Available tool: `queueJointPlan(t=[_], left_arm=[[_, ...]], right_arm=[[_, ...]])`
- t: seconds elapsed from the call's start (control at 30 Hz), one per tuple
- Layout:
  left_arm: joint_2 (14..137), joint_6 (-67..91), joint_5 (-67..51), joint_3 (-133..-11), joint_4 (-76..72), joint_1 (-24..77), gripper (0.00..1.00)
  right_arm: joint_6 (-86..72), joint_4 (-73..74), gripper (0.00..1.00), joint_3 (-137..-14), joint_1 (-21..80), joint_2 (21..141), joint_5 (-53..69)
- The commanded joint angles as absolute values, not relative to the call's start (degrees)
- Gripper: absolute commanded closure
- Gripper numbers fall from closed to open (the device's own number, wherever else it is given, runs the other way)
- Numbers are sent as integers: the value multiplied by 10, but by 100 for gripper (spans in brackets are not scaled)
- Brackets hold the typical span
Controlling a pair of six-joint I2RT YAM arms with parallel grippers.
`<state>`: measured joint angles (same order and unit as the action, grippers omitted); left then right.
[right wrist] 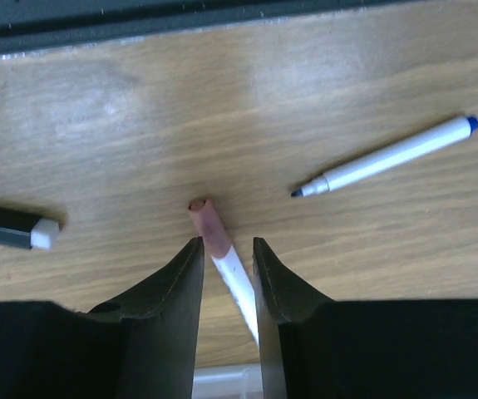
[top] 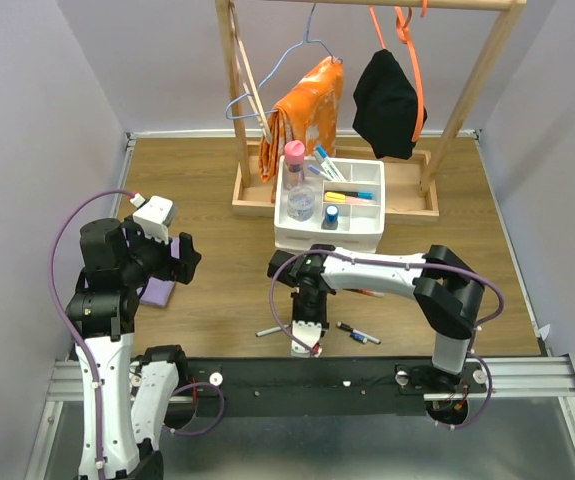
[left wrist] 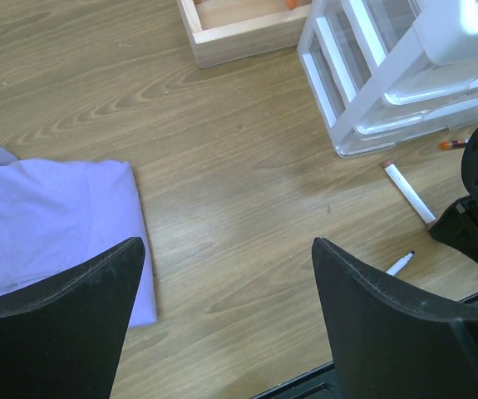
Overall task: Sort the stationery into containers
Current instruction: Pick up the pen from the center of the board.
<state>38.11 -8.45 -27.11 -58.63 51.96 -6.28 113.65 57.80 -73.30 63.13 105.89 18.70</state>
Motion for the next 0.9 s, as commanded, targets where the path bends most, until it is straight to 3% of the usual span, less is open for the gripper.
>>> queueJointPlan(t=[0.0, 0.67, 0.87], left_arm=[[380, -76, -285, -577, 512, -68, 9], [380, -55, -312, -569, 494, -113, 9], [378, -53, -320, -572, 497, -124, 9]], right_arm=[[1217, 619, 62, -761, 614, 1063, 178], [1246, 560, 62, -750, 597, 1109, 147], [1238, 653, 65, -822, 595, 1167, 137]])
